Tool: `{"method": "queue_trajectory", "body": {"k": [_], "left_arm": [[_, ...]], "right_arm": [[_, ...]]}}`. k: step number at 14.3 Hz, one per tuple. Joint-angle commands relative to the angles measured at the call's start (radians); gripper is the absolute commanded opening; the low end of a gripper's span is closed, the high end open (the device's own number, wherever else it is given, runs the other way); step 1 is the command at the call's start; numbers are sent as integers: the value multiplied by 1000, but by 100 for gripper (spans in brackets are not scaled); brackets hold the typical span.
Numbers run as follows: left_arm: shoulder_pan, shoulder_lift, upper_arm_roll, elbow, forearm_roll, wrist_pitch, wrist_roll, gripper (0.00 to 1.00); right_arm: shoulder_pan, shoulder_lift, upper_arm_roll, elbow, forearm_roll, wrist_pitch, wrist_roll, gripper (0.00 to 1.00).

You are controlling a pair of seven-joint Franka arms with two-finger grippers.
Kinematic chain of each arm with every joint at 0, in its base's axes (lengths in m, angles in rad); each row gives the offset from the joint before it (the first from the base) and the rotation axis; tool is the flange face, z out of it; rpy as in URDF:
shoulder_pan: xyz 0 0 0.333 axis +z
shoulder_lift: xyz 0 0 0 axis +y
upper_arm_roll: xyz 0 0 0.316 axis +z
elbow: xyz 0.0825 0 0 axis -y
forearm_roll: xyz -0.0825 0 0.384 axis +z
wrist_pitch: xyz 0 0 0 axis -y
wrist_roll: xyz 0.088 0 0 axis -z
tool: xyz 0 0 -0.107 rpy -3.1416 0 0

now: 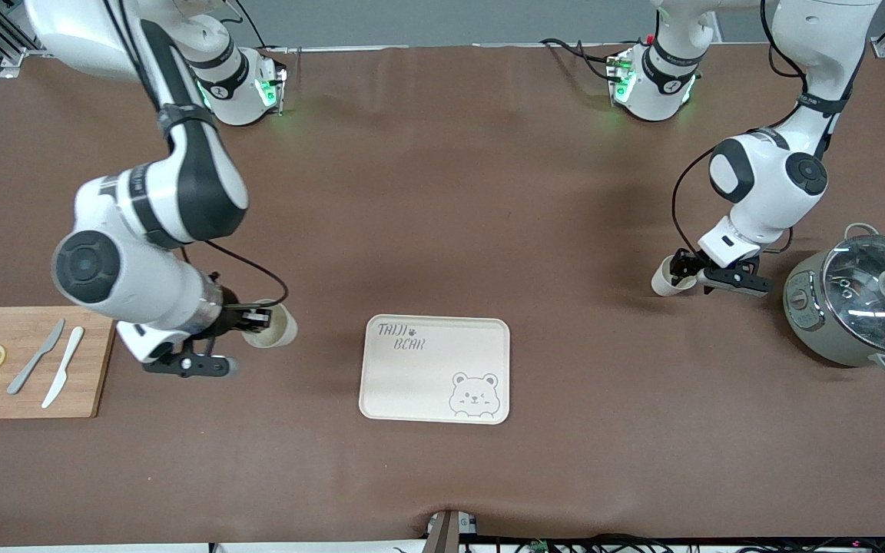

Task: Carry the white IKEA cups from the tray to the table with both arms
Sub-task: 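Carry the cup with the right gripper toward the cutting board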

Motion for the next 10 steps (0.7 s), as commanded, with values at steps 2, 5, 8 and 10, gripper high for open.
{"method": "queue_trajectory", "body": {"k": [2, 5, 8, 10], "left_arm": [[0, -16, -7, 4, -24, 12, 1, 74], [0, -44, -19, 6, -26, -10, -11, 77], [1, -71, -19, 9, -26, -57, -20, 77], [1, -90, -19, 19, -24, -95, -27, 77]], "right_arm": [[-94, -79, 14, -134, 13, 20, -157, 0], [-138, -85, 12, -200, 10, 88, -269, 0], [-186, -91, 12, -297, 10, 210, -393, 0], [-204, -86, 12, -334, 10, 263, -427, 0]]}}
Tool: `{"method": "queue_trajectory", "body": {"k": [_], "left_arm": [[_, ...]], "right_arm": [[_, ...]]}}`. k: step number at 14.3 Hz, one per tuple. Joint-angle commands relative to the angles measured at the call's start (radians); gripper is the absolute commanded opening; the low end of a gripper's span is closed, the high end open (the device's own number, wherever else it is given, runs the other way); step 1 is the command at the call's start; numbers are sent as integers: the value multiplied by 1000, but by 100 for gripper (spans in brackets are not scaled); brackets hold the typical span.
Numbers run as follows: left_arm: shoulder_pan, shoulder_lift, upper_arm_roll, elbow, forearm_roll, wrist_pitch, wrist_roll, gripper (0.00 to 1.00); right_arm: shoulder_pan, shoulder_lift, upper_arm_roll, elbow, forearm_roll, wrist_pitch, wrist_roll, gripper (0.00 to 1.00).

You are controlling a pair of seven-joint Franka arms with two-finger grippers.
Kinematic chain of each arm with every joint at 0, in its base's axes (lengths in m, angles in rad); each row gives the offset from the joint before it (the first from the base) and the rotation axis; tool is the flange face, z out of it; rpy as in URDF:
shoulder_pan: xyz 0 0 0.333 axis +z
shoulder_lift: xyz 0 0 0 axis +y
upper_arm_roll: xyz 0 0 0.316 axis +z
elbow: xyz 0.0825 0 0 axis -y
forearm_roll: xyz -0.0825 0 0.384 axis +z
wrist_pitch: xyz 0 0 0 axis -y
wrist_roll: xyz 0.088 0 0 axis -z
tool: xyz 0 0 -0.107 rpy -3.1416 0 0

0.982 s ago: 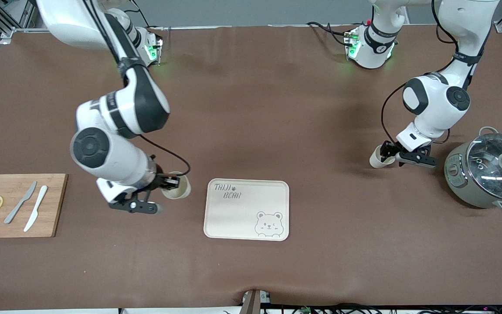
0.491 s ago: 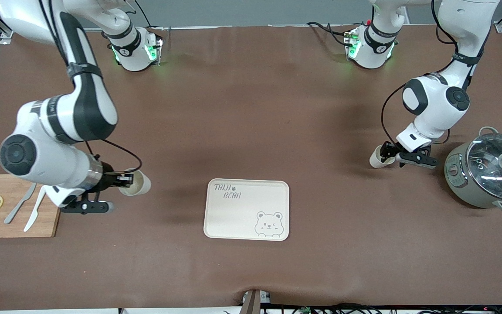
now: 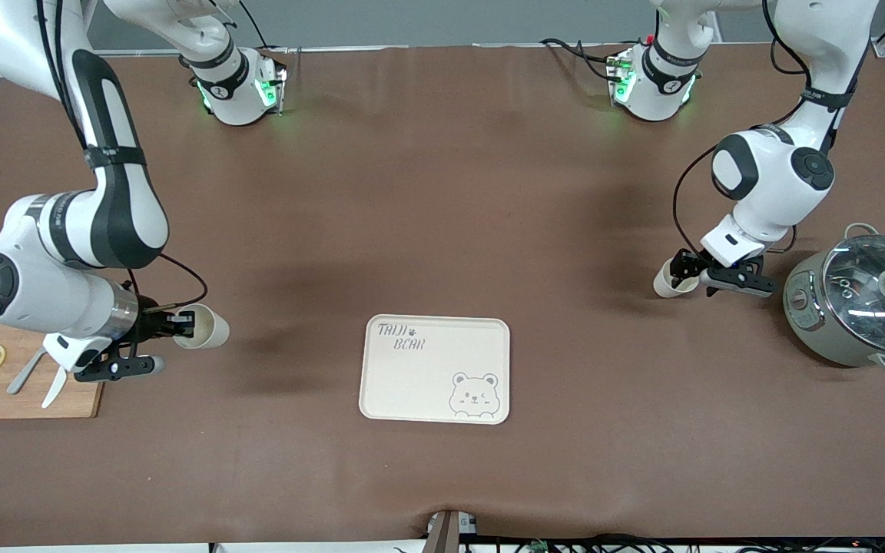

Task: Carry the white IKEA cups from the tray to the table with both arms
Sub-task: 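Carry the cup with the right gripper toward the cutting board, then set both cups down on the table and open both grippers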

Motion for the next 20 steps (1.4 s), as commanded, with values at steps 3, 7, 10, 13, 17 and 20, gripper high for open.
{"method": "queue_trajectory", "body": {"k": [3, 7, 10, 13, 17, 20], "left_arm": [[2, -56, -6, 41, -19, -143, -26, 77], [4, -79, -6, 67, -10, -209, -47, 77], [9, -93, -4, 115, -5, -298, -58, 77], [12, -99, -3, 172, 117, -378, -145, 78], [12, -112, -1, 291, 242, -550, -245, 80], [12, -117, -4, 360, 274, -603, -245, 88]], "right_arm": [[-25, -43, 14, -151, 7, 153, -48, 0], [-25, -38, 14, -254, 7, 320, -48, 0], [-25, -30, 14, -270, 7, 360, -48, 0], [-25, -18, 14, -282, 7, 394, -48, 0], [-20, 6, 17, -305, 7, 464, -48, 0], [-19, 23, 17, -305, 8, 487, -48, 0]]}}
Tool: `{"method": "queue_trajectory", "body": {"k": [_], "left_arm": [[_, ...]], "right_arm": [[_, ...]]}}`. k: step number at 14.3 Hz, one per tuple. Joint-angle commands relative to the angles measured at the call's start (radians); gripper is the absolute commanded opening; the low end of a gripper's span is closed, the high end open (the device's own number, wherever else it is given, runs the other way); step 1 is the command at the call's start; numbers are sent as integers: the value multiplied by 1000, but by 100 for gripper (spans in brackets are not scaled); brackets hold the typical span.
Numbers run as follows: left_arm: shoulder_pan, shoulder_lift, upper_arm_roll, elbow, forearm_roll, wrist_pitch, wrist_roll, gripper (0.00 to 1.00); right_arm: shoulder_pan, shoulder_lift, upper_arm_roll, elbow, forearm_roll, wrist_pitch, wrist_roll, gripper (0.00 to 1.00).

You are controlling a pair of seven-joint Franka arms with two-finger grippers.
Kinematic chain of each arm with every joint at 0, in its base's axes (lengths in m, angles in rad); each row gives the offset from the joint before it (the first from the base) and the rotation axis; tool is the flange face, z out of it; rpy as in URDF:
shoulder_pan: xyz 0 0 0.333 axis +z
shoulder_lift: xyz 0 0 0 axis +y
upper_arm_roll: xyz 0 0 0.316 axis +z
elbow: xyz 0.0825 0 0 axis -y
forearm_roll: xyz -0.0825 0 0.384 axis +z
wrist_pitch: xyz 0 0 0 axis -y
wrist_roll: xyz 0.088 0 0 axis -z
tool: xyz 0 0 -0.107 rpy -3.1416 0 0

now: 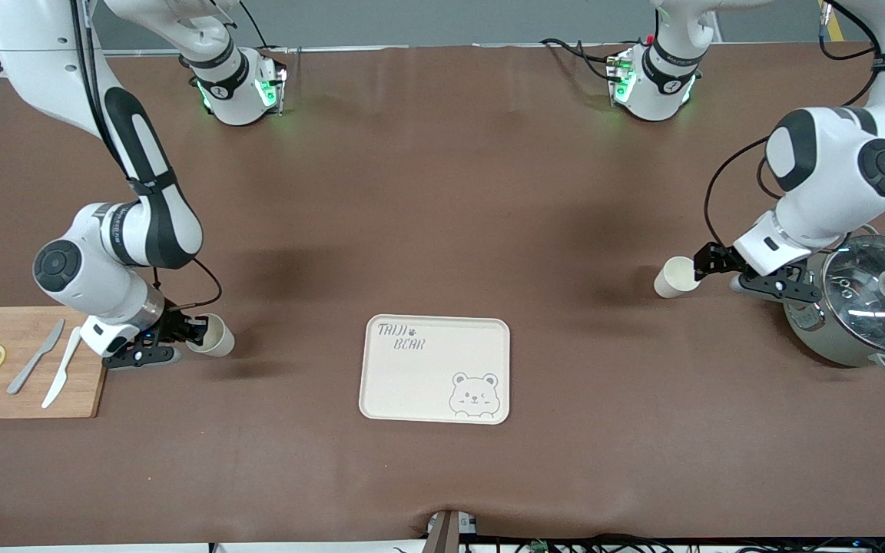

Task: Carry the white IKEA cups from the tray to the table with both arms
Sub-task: 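Set both cups down on the table and open both grippers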

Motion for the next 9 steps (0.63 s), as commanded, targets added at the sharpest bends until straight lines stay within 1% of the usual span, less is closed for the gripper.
{"method": "queue_trajectory", "body": {"k": [1, 2, 3, 7, 9], "left_arm": [[8, -11, -8, 69, 34, -77, -17, 92], [8, -10, -8, 93, 34, -87, -18, 98], [8, -10, -8, 109, 32, -93, -33, 100], [-9, 19, -12, 193, 35, -122, -191, 100], [-60, 24, -11, 206, 37, -130, -275, 100]], "right_arm": [[-4, 10, 6, -14, 8, 35, -17, 0], [-4, 16, 6, -14, 8, 41, -17, 0], [-2, 21, 8, -14, 8, 55, -17, 0], [-1, 40, 8, -14, 10, 81, -17, 0], [-1, 44, 9, -14, 10, 81, -15, 0]]}}
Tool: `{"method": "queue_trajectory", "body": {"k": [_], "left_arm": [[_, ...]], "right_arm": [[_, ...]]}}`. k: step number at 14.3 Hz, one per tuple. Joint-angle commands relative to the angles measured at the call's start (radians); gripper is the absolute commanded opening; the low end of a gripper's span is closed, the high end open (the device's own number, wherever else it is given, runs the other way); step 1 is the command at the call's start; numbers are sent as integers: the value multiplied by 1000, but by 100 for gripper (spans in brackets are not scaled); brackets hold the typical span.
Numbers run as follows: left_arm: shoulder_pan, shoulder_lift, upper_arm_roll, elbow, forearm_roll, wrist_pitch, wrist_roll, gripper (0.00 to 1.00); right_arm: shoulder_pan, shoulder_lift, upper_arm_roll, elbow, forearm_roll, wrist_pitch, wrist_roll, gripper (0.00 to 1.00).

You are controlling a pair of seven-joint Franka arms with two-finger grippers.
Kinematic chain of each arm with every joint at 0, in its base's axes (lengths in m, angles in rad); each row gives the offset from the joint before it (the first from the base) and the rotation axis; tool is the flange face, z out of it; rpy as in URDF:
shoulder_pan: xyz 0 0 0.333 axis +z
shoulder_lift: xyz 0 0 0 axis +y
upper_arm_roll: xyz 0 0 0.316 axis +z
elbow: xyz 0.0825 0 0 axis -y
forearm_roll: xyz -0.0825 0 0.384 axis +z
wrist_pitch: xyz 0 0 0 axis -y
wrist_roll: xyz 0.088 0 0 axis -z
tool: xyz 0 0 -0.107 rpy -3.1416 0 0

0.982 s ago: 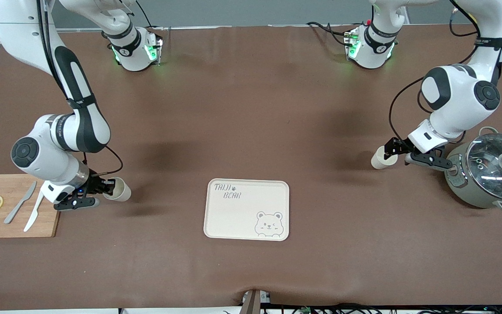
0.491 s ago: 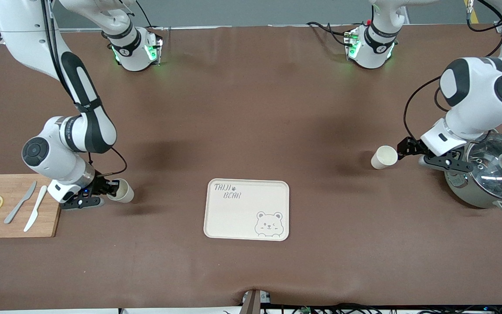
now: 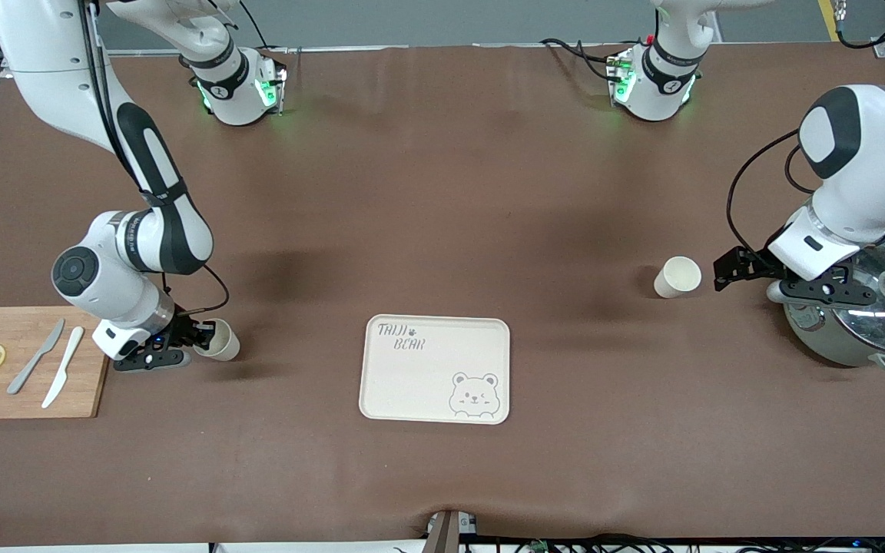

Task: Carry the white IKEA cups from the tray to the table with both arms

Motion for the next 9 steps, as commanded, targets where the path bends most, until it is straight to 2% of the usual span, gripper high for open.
{"method": "queue_trajectory", "body": {"k": [1, 3, 8, 9], "left_arm": [[-59, 22, -3, 47, 27, -43, -127, 100], [-92, 20, -3, 91, 35, -120, -175, 100], [-99, 14, -6, 251, 42, -308, -190, 100], [-98, 14, -6, 272, 44, -335, -187, 100]], "right_arm": [[-2, -1, 6, -13, 10, 19, -17, 0], [-2, 1, 6, -13, 10, 24, -17, 0], [-2, 19, 7, -13, 10, 47, -15, 0], [-2, 19, 7, -11, 10, 47, -15, 12]]}}
